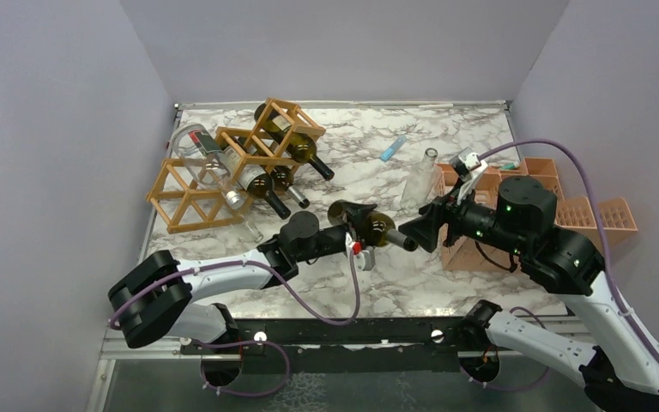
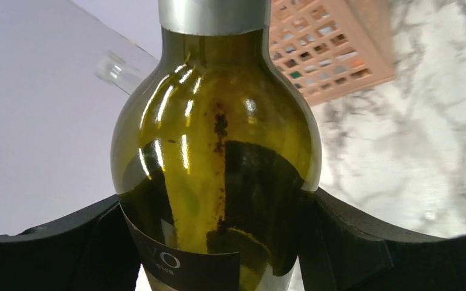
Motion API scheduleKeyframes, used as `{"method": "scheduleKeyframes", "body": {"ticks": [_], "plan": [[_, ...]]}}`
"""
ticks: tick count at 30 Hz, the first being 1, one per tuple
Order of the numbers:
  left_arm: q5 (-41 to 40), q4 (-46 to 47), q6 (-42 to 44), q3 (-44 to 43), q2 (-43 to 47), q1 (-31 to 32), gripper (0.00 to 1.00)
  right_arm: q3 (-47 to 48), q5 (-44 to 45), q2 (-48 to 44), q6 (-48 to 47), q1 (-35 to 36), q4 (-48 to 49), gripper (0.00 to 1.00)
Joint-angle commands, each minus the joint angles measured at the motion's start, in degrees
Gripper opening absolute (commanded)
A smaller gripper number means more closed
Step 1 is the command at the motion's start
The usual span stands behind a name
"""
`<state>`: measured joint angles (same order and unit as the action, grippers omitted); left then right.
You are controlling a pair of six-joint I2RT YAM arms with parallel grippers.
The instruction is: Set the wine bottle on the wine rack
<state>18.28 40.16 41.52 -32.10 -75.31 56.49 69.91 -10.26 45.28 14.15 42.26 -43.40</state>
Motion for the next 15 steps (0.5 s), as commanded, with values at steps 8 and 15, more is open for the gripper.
{"method": "scheduleKeyframes", "body": {"ticks": [8, 15], "plan": [[-2.9, 0.9, 40.0, -9.7, -1.4, 0.3, 0.00, -3.3, 1.8, 1.9, 3.6, -0.1, -9.5, 0.71], [-6.4, -1.7, 50.5, -14.4, -3.5, 1.0, 0.00, -6.1, 3.5, 4.4, 4.6, -0.1, -6.7, 0.66]]}}
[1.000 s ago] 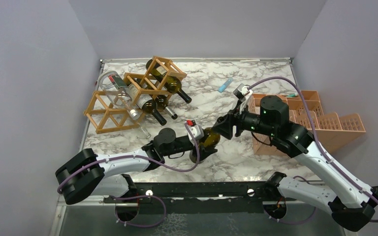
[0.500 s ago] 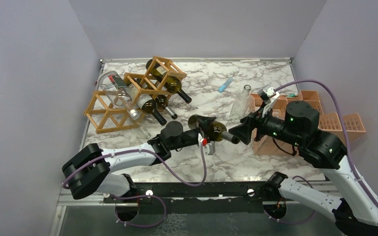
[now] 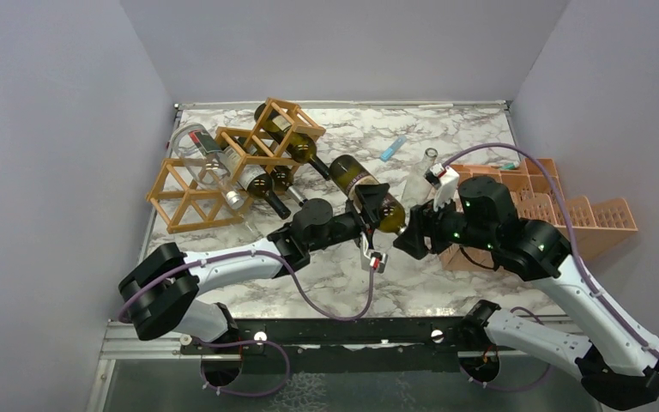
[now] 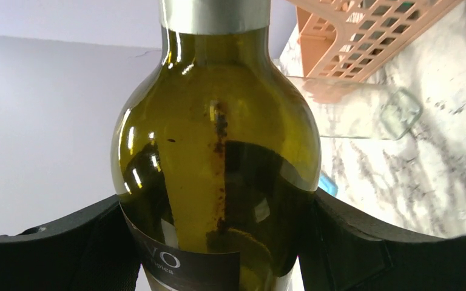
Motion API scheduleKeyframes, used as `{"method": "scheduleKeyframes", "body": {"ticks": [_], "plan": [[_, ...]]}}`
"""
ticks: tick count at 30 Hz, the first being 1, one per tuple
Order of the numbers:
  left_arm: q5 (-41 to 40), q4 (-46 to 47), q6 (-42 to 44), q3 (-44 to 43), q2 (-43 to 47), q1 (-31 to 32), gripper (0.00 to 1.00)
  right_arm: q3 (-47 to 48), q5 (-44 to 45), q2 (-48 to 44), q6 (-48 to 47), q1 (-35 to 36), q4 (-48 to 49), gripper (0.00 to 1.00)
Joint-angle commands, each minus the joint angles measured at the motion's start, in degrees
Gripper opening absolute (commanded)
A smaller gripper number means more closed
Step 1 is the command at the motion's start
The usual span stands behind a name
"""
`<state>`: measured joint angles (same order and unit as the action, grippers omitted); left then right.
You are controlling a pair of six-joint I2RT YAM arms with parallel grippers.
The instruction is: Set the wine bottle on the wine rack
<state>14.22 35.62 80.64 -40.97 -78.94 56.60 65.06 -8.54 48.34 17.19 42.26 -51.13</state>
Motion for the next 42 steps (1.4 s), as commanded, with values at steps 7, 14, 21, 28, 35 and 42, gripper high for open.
{"method": "scheduleKeyframes", "body": {"ticks": [7, 14, 21, 28, 35, 42], "plan": [[-3.1, 0.8, 18.9, -8.6, -1.5, 1.8, 0.00, -5.1, 5.0, 2.2, 4.5, -0.1, 4.4, 0.57], [-2.7, -0.1, 21.6, -9.3, -1.9, 3.0, 0.00, -7.8, 4.8, 3.4, 5.0, -0.1, 6.9, 0.48], [-2.6, -0.4, 21.1, -9.3, -1.1, 3.5, 0.00, -9.6, 3.2, 3.9, 5.3, -0.1, 9.2, 0.29], [-2.1, -0.3, 19.7, -8.5, -0.4, 3.6, 0.22, -10.4, 4.5, 2.4, 5.1, -0.1, 11.9, 0.01], [-4.8, 1.7, 17.0, -4.9, 0.3, 4.2, 0.99, -9.6, 9.3, -0.9, 4.2, -0.1, 17.5, 0.01], [-7.8, 2.0, 14.2, -2.4, 1.5, 4.7, 0.99, -8.7, 10.4, -2.6, 3.5, -0.1, 20.6, 0.01]]}}
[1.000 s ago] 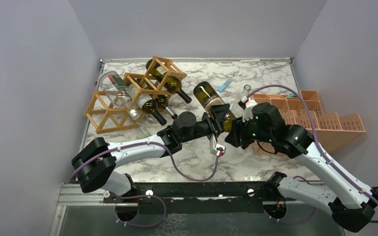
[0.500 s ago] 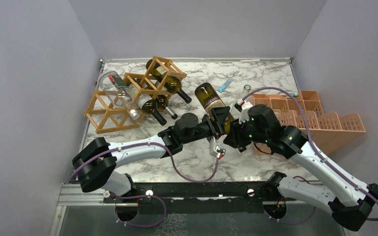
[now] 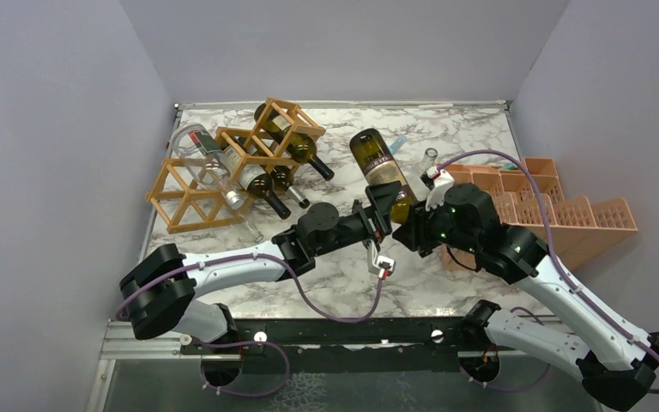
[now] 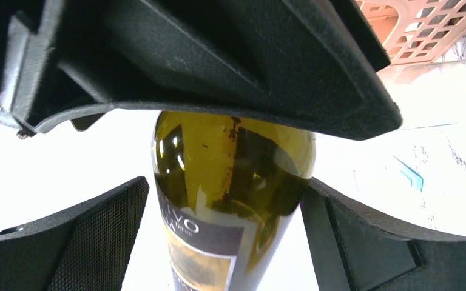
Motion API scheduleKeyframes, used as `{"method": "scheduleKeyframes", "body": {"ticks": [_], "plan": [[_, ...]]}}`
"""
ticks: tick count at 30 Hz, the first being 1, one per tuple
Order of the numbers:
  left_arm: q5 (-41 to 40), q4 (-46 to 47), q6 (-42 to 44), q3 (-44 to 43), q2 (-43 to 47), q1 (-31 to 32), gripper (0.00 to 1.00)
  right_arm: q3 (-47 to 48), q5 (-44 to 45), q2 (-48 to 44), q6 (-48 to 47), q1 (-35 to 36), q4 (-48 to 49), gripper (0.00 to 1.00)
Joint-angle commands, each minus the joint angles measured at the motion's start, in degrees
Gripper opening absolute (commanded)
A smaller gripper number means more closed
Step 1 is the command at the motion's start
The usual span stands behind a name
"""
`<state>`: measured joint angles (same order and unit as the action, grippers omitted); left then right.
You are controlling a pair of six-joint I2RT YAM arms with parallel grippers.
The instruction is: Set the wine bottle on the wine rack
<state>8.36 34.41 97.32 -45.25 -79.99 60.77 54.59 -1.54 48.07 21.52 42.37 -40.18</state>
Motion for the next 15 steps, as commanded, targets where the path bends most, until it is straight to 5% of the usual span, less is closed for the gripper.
{"method": "scheduleKeyframes", "body": {"ticks": [1, 9, 15], "plan": [[-2.2, 3.2, -3.3, 2.2, 2.9, 0.5, 0.99, 1.9, 3.3, -2.6, -1.0, -0.2, 10.1, 0.01], [-6.2, 3.2, -21.2, 5.5, 9.2, 0.8, 0.99, 1.8, 4.0, -4.6, -2.3, -0.2, 13.7, 0.01], [-13.0, 2.4, -54.1, 7.2, 19.4, 0.8, 0.99, 1.1, 3.9, -4.4, -3.3, -0.2, 16.0, 0.01]]}}
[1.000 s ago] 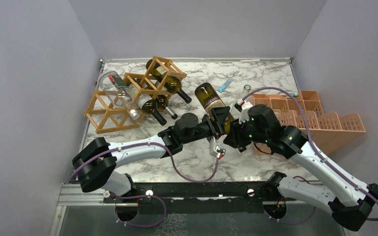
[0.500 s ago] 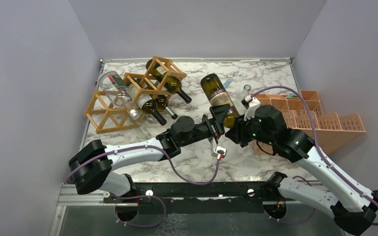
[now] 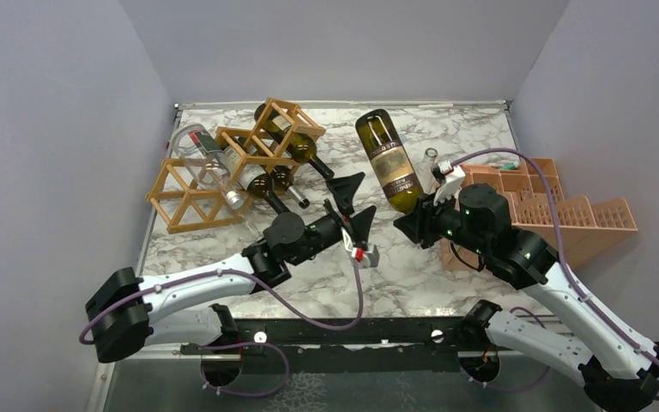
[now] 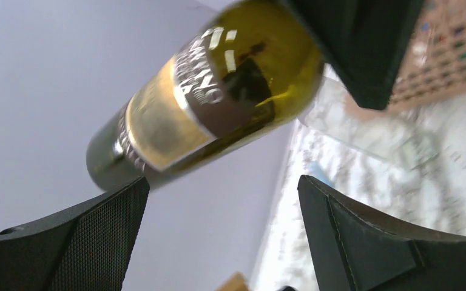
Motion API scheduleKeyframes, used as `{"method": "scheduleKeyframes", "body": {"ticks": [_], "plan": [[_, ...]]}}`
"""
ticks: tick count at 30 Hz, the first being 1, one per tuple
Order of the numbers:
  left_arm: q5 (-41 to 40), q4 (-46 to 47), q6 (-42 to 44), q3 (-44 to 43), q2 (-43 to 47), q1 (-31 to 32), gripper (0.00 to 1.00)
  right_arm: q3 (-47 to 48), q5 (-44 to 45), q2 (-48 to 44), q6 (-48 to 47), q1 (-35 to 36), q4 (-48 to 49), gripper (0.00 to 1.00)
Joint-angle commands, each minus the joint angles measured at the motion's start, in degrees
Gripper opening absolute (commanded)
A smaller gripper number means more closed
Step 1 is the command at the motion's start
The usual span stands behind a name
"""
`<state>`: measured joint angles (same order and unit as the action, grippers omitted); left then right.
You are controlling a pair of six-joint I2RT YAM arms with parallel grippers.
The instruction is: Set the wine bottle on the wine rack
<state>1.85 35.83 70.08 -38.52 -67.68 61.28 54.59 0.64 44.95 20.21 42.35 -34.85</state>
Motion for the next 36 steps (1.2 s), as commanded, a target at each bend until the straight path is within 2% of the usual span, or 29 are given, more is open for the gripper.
{"method": "scheduleKeyframes", "body": {"ticks": [1, 5, 9, 14, 18, 24, 29, 36], "plan": [[-7.7, 0.0, -32.0, 0.3, 9.5, 0.3, 0.99, 1.1, 1.5, -1.0, -2.2, -0.2, 10.8, 0.01], [-5.7, -7.0, -45.3, -1.6, 19.2, 0.3, 0.99, 0.9, -0.4, 0.3, -3.2, -0.2, 11.8, 0.01], [-7.1, -11.9, -52.7, -4.1, 26.2, 0.3, 0.99, 0.5, -4.5, 1.7, -4.6, -0.2, 13.0, 0.01], [-11.4, -17.4, -59.3, -8.1, 29.2, 0.3, 0.99, 0.1, -11.4, 4.1, -5.7, -0.2, 14.7, 0.01], [-12.6, -26.4, -61.2, -14.9, 28.0, 0.3, 0.99, -0.1, -18.4, 5.9, -6.0, -0.1, 16.7, 0.01], [-17.4, -40.2, -64.0, -26.1, 24.8, 0.3, 0.99, -4.5, -25.4, 5.5, -4.0, 0.7, 24.7, 0.01], [-22.6, -42.5, -66.3, -28.4, 25.0, 0.3, 0.99, -6.3, -27.9, 5.9, -2.6, 3.7, 28.9, 0.01], [-22.9, -45.6, -66.6, -31.0, 25.1, 0.2, 0.99, -7.6, -26.5, 7.9, -2.3, 10.9, 32.7, 0.01]]}}
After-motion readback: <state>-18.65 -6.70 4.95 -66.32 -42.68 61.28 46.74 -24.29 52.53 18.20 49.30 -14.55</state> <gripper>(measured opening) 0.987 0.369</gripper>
